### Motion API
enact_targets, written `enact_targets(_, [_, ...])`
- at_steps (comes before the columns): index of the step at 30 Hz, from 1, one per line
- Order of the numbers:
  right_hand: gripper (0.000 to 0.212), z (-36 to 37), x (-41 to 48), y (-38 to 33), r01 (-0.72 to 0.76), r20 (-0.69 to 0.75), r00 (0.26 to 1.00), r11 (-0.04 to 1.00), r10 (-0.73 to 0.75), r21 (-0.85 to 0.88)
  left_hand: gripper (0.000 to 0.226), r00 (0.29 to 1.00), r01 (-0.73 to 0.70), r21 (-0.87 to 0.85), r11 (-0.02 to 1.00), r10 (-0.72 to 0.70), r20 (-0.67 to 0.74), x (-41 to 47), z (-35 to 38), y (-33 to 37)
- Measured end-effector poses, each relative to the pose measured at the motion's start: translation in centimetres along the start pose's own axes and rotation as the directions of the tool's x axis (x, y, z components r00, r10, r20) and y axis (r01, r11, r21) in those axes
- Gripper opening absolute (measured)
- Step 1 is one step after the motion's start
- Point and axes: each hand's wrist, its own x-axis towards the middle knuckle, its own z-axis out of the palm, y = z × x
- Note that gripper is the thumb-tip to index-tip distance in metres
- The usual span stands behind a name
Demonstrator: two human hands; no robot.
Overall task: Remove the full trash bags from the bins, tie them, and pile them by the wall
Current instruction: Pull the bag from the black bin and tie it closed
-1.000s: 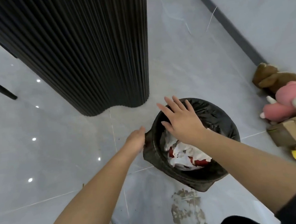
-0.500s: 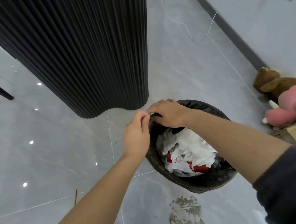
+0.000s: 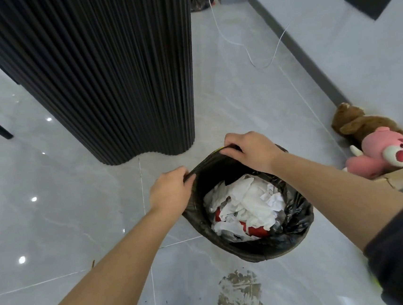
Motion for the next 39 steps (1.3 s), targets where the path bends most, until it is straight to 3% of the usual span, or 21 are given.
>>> enact_targets(5, [0.044,-1.8,-2.4,2.1,0.024,0.19,0.981,0.96,0.031,-0.278,0.03,0.99,0.137,-0.021,0.99,-0.136,0.025,0.2,0.5,0.3])
enact_targets(8, [0.041,-2.6,-4.0,4.1,-0.047,0.17,0.975,0.882,0.142,-0.469,0.03,0.974,0.226,-0.132,0.965,-0.22,0.063,-0.2,1.1,0.5])
enact_targets(10, [0.03,-2.9,-5.1,5.6,-0.167,0.082,0.967,0.844,0.241,-0.51,0.033,0.956,0.292,-0.167,0.942,-0.282,0.081,-0.5,1.1,0.8])
enact_targets(12, [0.018,-3.0,-6.3,6.7,-0.362,-0.014,0.922,0.853,0.386,-0.377,0.037,0.937,0.346,-0.179,0.921,-0.33,0.11,-0.7,1.1,0.8])
enact_targets(14, [0.017,-3.0,-7.3,7.0,-0.556,-0.053,0.83,0.831,0.555,-0.027,0.04,0.909,0.411,-0.209,0.887,-0.384,0.161,-1.0,1.0,0.7])
enact_targets(16, [0.02,-2.8,-8.1,6.5,-0.607,-0.073,0.762,0.749,0.644,0.267,0.041,0.892,0.447,-0.25,0.859,-0.407,0.197,-1.4,0.9,0.5])
enact_targets(19, [0.025,-2.6,-9.2,5.3,-0.595,-0.123,0.717,0.695,0.686,0.404,0.038,0.904,0.423,-0.338,0.841,-0.37,0.213,-2.3,0.5,0.8])
enact_targets(21, [0.032,-2.7,-9.8,5.1,-0.603,-0.059,0.736,0.693,0.674,0.396,0.033,0.885,0.459,-0.449,0.767,-0.348,0.31,-3.1,-0.1,1.1])
enact_targets(23, [0.042,-3.0,-10.5,5.2,-0.639,0.114,0.762,0.709,0.638,0.3,0.033,0.854,0.466,-0.4,0.789,-0.285,0.435,-3.8,-0.8,1.1])
enact_targets(25, [0.057,-3.4,-11.2,5.1,-0.639,0.281,0.742,0.769,0.609,0.021,0.035,0.813,0.412,-0.281,0.867,-0.21,0.544,-4.3,-1.5,0.9])
enact_targets(28, [0.056,-4.3,-11.7,5.0,-0.551,0.43,0.658,0.784,0.618,-0.285,0.029,0.734,0.352,-0.131,0.927,-0.187,0.653,-4.8,-2.6,0.7])
enact_targets(31, [0.046,-5.6,-11.9,4.7,-0.555,0.53,0.536,0.747,0.657,-0.366,0.025,0.732,0.376,-0.156,0.914,-0.189,0.655,-4.8,-2.7,0.8])
enact_targets(33, [0.035,-6.1,-12.2,4.2,-0.645,0.541,0.515,0.716,0.665,-0.267,0.019,0.736,0.472,-0.266,0.841,-0.21,0.643,-4.7,-2.5,1.0])
enact_targets(35, [0.029,-6.0,-12.4,4.0,-0.761,0.472,0.579,0.648,0.665,0.021,0.016,0.71,0.596,-0.372,0.712,-0.251,0.658,-4.8,-2.4,1.2])
enact_targets(37, [0.019,-5.8,-12.6,3.6,-0.783,0.416,0.613,0.445,0.672,0.435,0.011,0.656,0.706,-0.433,0.56,-0.287,0.698,-5.2,-2.5,1.5])
enact_targets(39, [0.023,-5.9,-12.9,2.7,-0.678,0.424,0.62,0.179,0.66,0.713,0.006,0.617,0.753,-0.443,0.487,-0.288,0.732,-5.7,-2.6,1.8])
